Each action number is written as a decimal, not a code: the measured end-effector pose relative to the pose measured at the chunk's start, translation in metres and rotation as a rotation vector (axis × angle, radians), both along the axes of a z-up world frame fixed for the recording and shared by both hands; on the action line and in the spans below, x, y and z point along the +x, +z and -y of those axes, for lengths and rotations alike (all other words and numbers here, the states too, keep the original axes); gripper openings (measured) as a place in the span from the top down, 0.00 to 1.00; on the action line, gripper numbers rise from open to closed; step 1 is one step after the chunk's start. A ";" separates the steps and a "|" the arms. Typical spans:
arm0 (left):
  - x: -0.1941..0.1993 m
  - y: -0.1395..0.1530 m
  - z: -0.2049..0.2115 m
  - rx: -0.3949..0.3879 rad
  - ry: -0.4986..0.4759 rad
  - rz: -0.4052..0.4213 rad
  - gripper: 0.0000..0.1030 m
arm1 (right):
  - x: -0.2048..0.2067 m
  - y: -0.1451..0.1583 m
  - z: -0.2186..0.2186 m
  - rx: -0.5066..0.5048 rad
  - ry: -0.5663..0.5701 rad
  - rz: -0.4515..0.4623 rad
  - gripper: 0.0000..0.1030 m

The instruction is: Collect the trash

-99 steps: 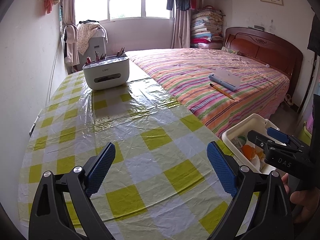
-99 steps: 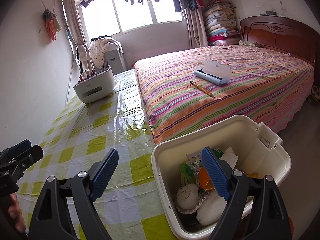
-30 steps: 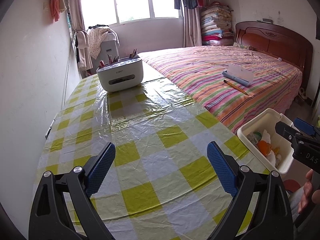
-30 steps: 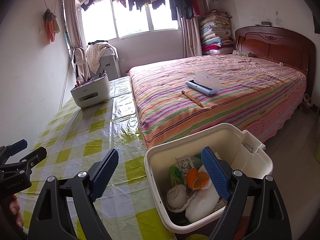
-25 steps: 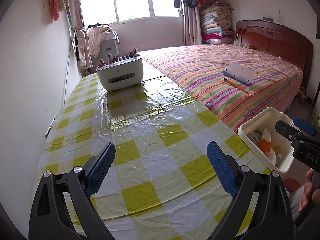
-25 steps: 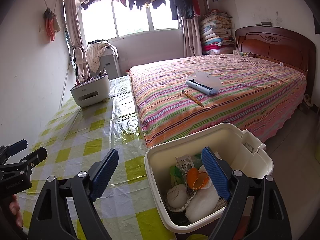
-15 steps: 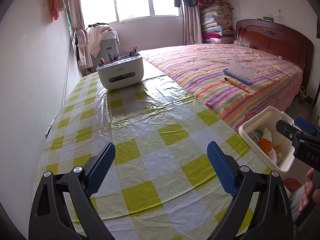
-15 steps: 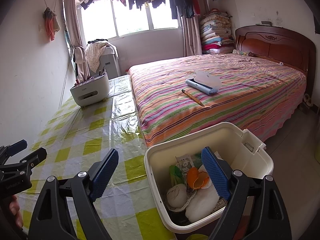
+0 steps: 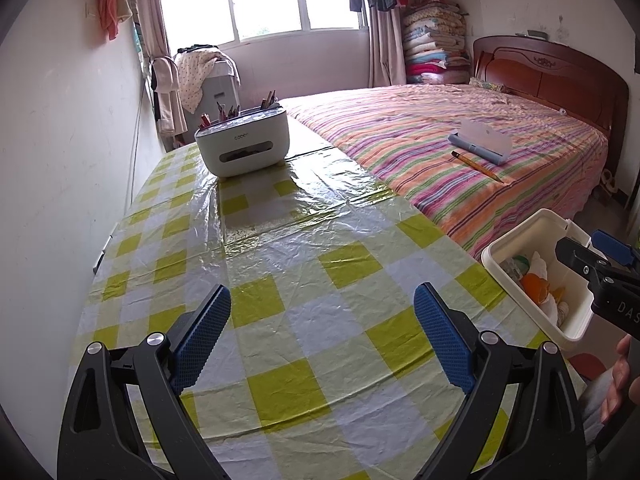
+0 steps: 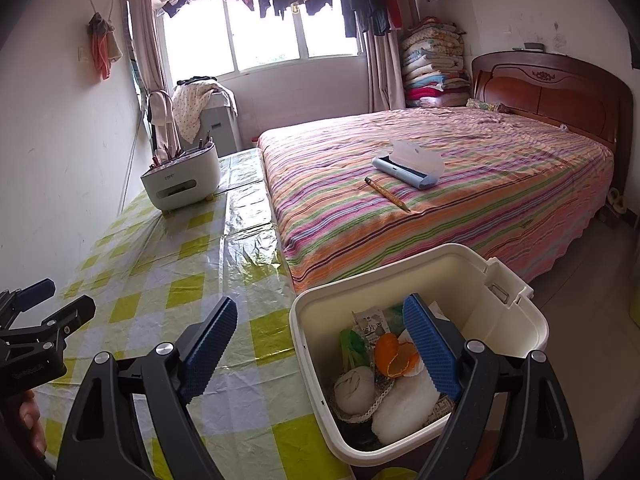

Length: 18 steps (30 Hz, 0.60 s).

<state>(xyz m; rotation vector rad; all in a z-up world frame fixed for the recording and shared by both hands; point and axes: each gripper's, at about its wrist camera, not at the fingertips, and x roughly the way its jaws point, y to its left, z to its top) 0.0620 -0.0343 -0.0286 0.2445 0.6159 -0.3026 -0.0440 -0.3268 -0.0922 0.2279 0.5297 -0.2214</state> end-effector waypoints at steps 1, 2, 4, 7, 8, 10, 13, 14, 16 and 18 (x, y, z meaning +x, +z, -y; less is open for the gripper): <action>0.000 0.000 0.000 0.001 0.000 0.000 0.11 | 0.000 0.000 0.000 -0.001 0.000 0.000 0.20; 0.000 0.000 -0.001 0.001 0.001 0.000 0.11 | 0.000 0.000 0.000 0.000 0.000 0.000 0.20; 0.001 0.000 -0.001 0.000 0.003 -0.001 0.11 | 0.000 0.000 0.000 0.001 0.001 -0.001 0.20; 0.001 0.000 -0.003 -0.003 0.008 -0.002 0.11 | 0.000 0.000 -0.003 -0.004 0.003 -0.001 0.20; 0.002 0.000 -0.004 -0.004 0.009 -0.003 0.11 | 0.000 0.000 -0.003 -0.004 0.004 -0.002 0.20; 0.003 -0.001 -0.005 -0.004 0.011 -0.007 0.11 | 0.000 0.000 -0.003 -0.006 0.004 -0.002 0.20; 0.002 0.000 -0.006 -0.003 0.013 -0.005 0.11 | 0.000 -0.001 -0.004 -0.002 0.008 -0.006 0.20; 0.002 0.000 -0.006 -0.003 0.013 -0.005 0.11 | 0.000 0.000 -0.005 -0.003 0.008 -0.006 0.20; 0.002 0.000 -0.006 -0.003 0.014 -0.005 0.11 | 0.001 0.000 -0.005 -0.005 0.009 -0.006 0.20; 0.002 0.000 -0.006 -0.003 0.014 -0.006 0.11 | 0.001 0.000 -0.005 -0.004 0.008 -0.006 0.20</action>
